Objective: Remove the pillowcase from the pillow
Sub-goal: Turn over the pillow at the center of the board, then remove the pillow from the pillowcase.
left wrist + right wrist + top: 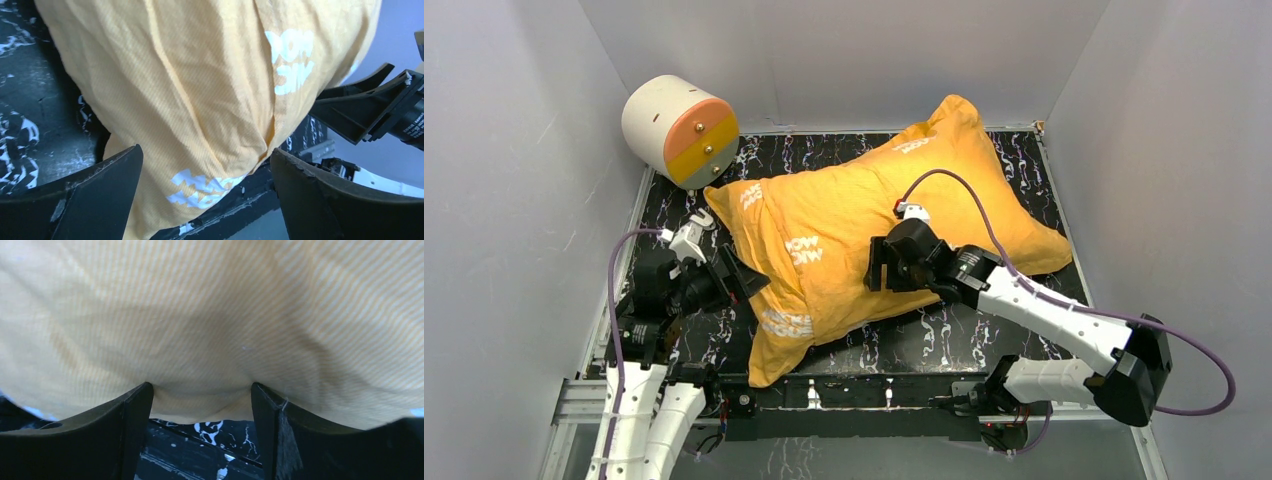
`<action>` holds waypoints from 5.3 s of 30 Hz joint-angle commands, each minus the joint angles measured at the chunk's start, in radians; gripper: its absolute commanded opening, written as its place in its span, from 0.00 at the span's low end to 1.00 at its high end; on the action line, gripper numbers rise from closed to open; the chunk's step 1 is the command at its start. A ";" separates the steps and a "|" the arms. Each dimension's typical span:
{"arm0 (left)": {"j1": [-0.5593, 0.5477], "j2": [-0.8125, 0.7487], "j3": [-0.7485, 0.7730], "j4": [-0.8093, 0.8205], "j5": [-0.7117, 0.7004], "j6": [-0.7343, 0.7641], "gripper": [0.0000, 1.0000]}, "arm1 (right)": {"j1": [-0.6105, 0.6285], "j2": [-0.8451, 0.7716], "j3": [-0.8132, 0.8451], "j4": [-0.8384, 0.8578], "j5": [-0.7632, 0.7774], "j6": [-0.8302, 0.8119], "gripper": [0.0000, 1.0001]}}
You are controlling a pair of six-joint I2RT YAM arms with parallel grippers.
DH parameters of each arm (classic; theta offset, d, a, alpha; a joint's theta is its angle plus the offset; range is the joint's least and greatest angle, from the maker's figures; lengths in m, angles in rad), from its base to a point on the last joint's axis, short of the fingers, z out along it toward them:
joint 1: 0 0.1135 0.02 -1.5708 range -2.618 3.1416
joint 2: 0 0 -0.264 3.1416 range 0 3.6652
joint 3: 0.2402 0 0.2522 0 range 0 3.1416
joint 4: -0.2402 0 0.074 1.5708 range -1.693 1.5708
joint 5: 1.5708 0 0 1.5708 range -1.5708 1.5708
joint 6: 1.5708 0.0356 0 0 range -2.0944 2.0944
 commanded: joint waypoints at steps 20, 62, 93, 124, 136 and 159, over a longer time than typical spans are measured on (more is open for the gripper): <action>-0.016 -0.065 -0.157 0.207 0.095 -0.195 0.97 | 0.210 -0.124 -0.044 0.113 0.208 0.268 0.86; -0.018 0.080 -0.273 0.367 -0.009 -0.175 0.57 | 0.441 0.560 0.509 -0.010 0.708 -0.165 0.59; -0.018 0.185 -0.287 0.361 -0.116 -0.196 0.00 | 0.148 -0.053 -0.150 0.352 0.520 -0.027 0.13; -0.736 0.571 0.181 0.225 -0.668 -0.122 0.34 | 0.101 0.024 -0.148 0.338 0.217 0.050 0.17; -0.736 0.248 -0.006 -0.134 -0.993 -0.302 0.00 | 0.102 -0.052 -0.100 -0.186 0.737 0.407 0.14; -0.732 0.068 0.104 0.008 -0.679 -0.200 0.81 | 0.101 -0.400 -0.323 0.426 -0.011 0.047 0.99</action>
